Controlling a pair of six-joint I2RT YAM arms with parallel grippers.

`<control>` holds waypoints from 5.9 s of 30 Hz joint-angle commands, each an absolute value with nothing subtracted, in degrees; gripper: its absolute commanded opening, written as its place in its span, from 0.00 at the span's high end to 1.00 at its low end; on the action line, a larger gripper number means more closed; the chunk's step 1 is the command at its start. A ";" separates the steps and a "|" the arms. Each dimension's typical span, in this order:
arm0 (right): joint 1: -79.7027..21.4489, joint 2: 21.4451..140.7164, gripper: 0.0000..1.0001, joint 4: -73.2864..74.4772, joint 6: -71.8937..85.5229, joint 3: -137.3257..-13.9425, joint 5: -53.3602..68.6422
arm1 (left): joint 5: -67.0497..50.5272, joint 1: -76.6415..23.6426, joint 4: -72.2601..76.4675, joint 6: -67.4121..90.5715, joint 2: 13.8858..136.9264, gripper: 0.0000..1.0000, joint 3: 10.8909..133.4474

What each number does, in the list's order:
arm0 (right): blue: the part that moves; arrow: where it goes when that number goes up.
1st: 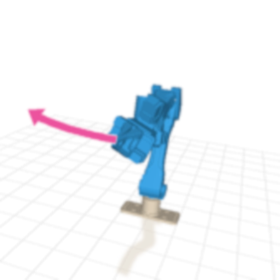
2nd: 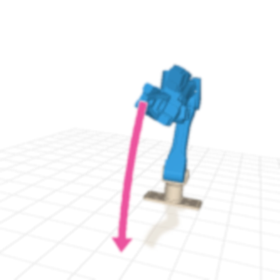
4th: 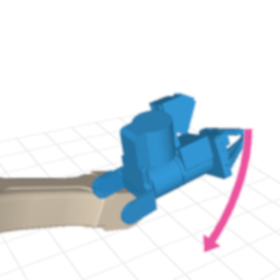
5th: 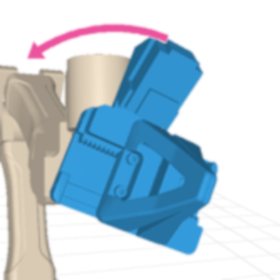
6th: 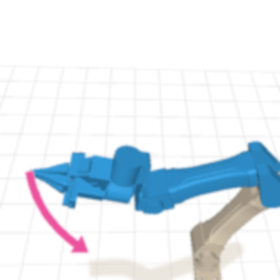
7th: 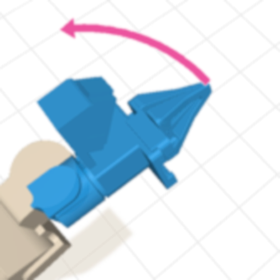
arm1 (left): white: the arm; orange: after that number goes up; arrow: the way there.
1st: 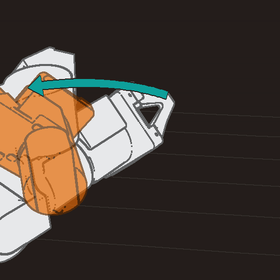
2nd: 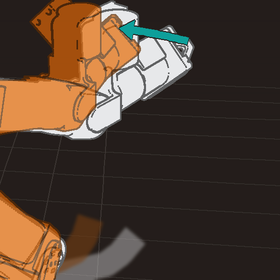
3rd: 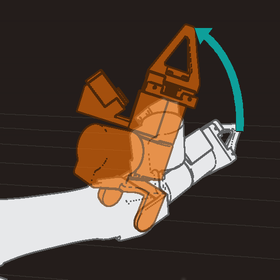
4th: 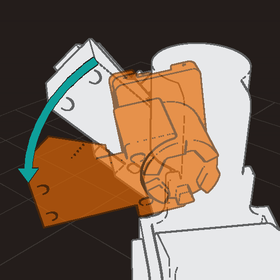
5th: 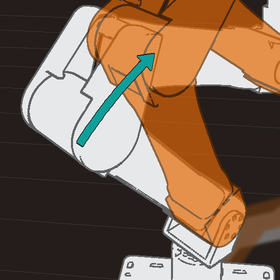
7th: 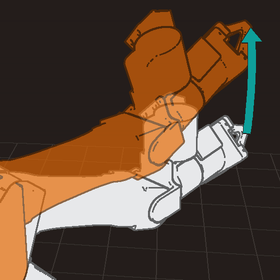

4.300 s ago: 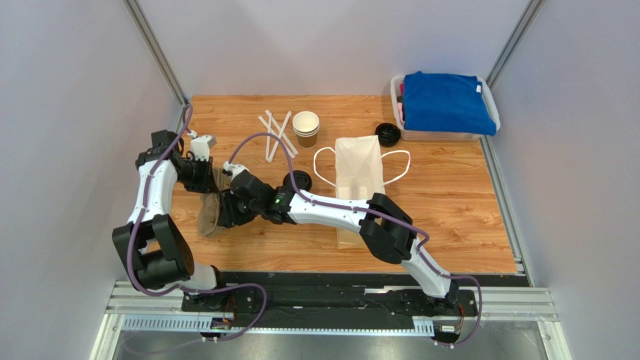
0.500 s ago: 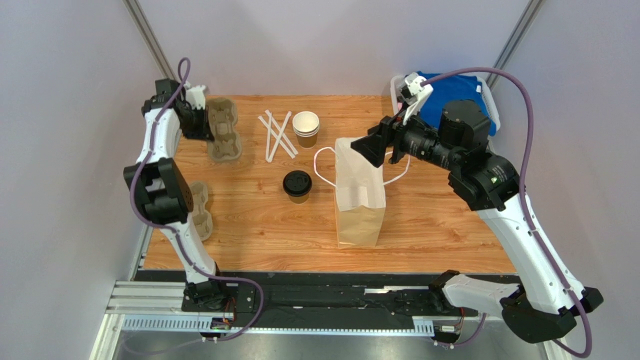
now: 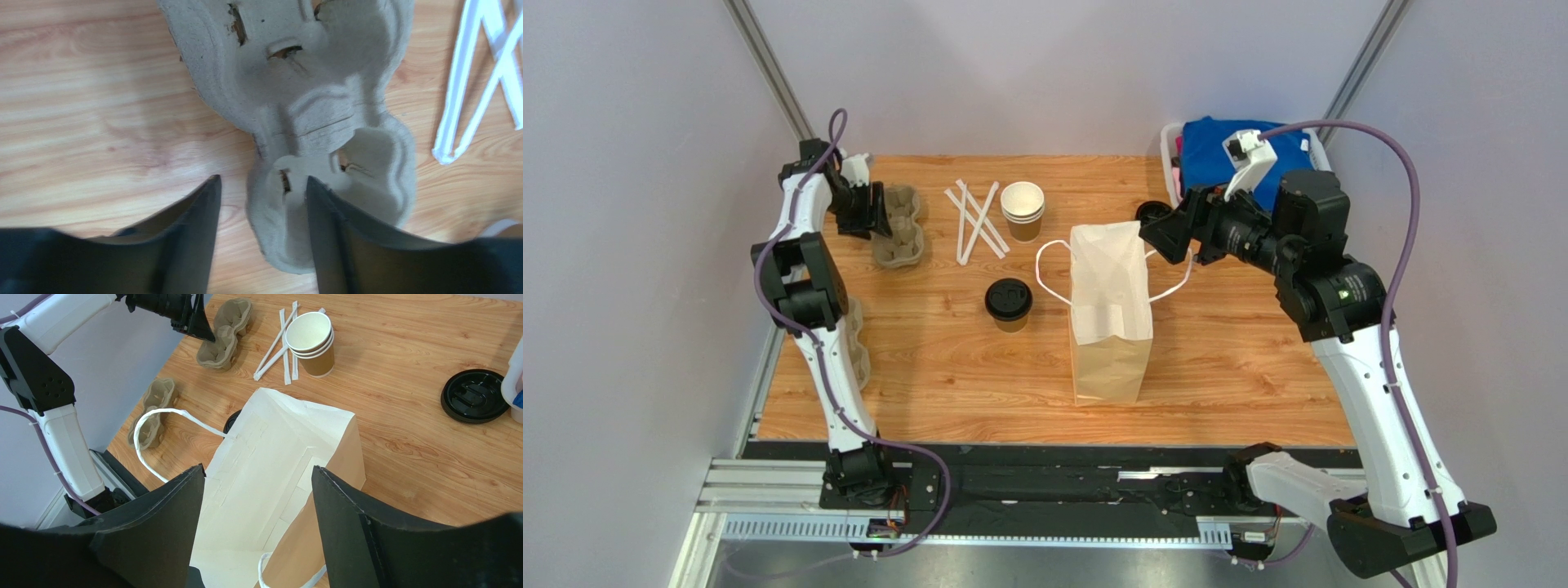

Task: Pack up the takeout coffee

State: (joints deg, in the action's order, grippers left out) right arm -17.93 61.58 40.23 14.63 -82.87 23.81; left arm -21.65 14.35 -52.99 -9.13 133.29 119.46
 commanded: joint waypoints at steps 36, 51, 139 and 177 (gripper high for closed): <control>-16.70 64.60 0.26 39.20 15.55 -82.88 30.06 | -27.34 30.76 -84.46 -70.40 123.75 0.38 109.42; -16.44 66.09 0.23 39.20 15.65 -83.41 30.06 | -24.26 31.82 -86.66 -71.54 127.53 0.51 107.93; -10.98 92.81 0.27 58.44 -40.25 -117.41 40.07 | -48.53 14.07 -72.28 -37.46 80.34 1.00 105.56; -20.57 94.76 1.00 60.92 -42.99 -109.78 34.45 | -7.22 -35.65 -44.48 -28.38 74.88 1.00 121.20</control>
